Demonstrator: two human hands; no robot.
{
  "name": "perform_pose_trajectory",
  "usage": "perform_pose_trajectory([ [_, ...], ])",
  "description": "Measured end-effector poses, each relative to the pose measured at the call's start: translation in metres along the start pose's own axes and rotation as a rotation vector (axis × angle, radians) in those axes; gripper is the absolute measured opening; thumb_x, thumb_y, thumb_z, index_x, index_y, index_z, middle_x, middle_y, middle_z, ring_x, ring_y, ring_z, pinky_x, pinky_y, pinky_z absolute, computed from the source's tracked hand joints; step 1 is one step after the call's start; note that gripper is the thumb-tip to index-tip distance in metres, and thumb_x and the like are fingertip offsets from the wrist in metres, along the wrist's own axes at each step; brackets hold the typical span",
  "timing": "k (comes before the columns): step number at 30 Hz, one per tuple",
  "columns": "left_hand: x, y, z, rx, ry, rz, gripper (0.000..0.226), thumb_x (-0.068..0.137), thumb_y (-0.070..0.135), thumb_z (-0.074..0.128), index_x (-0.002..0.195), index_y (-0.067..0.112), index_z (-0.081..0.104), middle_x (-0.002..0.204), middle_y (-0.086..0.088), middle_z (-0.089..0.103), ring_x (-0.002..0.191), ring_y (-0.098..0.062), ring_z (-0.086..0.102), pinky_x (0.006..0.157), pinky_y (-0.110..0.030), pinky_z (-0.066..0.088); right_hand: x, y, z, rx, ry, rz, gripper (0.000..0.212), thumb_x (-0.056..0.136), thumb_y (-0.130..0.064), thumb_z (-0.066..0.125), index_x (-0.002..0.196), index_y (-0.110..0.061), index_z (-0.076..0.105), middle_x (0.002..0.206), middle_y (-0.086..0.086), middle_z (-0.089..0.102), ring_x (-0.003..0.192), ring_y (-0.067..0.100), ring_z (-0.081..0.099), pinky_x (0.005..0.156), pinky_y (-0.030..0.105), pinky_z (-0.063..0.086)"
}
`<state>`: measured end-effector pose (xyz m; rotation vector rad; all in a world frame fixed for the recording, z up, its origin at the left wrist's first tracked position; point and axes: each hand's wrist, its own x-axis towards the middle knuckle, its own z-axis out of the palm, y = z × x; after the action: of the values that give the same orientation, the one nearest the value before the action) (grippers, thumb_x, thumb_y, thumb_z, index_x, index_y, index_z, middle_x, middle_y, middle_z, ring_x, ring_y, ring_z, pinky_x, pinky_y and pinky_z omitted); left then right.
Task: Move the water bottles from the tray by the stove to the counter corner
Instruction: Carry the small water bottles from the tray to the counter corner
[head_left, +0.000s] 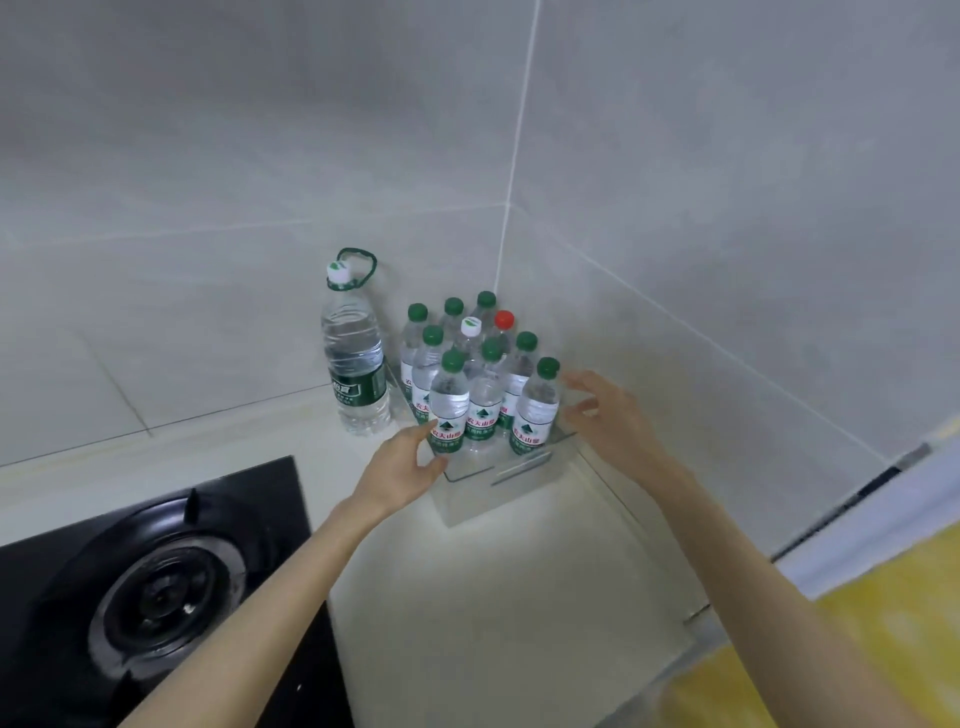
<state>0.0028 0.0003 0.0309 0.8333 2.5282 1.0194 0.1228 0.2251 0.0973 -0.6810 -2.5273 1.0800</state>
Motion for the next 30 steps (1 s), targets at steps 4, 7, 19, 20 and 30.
perform_pose_trajectory([
  [4, 0.018, -0.008, 0.019, -0.03, -0.052, -0.076, 0.069, 0.091, 0.034, 0.061, 0.149, 0.015, 0.03, 0.156, 0.0, 0.029, 0.144, -0.016, 0.028, 0.114, -0.023, 0.019, 0.042, 0.019, 0.015, -0.042, 0.007, -0.016, 0.041, 0.088, -0.019, 0.064, 0.127, -0.025, 0.057, 0.117, -0.006, 0.062, 0.105, 0.02, 0.06, 0.094, 0.032, 0.047],
  [7, 0.024, -0.013, 0.033, -0.019, -0.084, -0.124, 0.077, 0.09, 0.044, 0.059, 0.152, 0.02, 0.02, 0.16, 0.006, 0.015, 0.148, -0.021, 0.012, 0.118, -0.031, 0.014, 0.073, 0.035, 0.029, -0.11, 0.02, -0.095, 0.039, 0.082, -0.031, 0.069, 0.119, -0.026, 0.059, 0.119, -0.005, 0.062, 0.108, 0.017, 0.057, 0.091, 0.034, 0.047],
  [19, 0.011, -0.017, 0.061, 0.05, 0.005, -0.151, 0.08, 0.093, 0.053, 0.047, 0.153, 0.026, 0.001, 0.152, 0.023, -0.012, 0.149, -0.019, -0.007, 0.12, -0.042, 0.015, 0.107, 0.069, 0.057, -0.037, 0.103, -0.249, 0.037, 0.075, -0.011, 0.075, 0.112, -0.017, 0.067, 0.101, 0.007, 0.071, 0.089, 0.024, 0.066, 0.086, 0.035, 0.052],
  [20, 0.011, -0.017, 0.062, 0.056, -0.005, -0.157, 0.08, 0.093, 0.054, 0.045, 0.153, 0.027, 0.0, 0.151, 0.024, -0.015, 0.148, -0.02, -0.007, 0.12, -0.046, 0.016, 0.107, 0.069, 0.057, -0.02, 0.098, -0.247, 0.038, 0.074, -0.013, 0.077, 0.11, -0.019, 0.068, 0.1, 0.005, 0.072, 0.087, 0.021, 0.066, 0.085, 0.034, 0.052],
  [30, 0.004, 0.005, 0.049, 0.014, -0.007, -0.141, 0.084, 0.09, 0.045, 0.058, 0.153, 0.03, 0.003, 0.161, 0.01, -0.001, 0.147, -0.017, -0.015, 0.12, -0.05, 0.006, 0.091, 0.037, 0.037, 0.042, 0.007, -0.277, 0.039, 0.071, -0.027, 0.083, 0.109, -0.029, 0.072, 0.089, -0.001, 0.075, 0.082, 0.016, 0.068, 0.076, 0.027, 0.052],
])
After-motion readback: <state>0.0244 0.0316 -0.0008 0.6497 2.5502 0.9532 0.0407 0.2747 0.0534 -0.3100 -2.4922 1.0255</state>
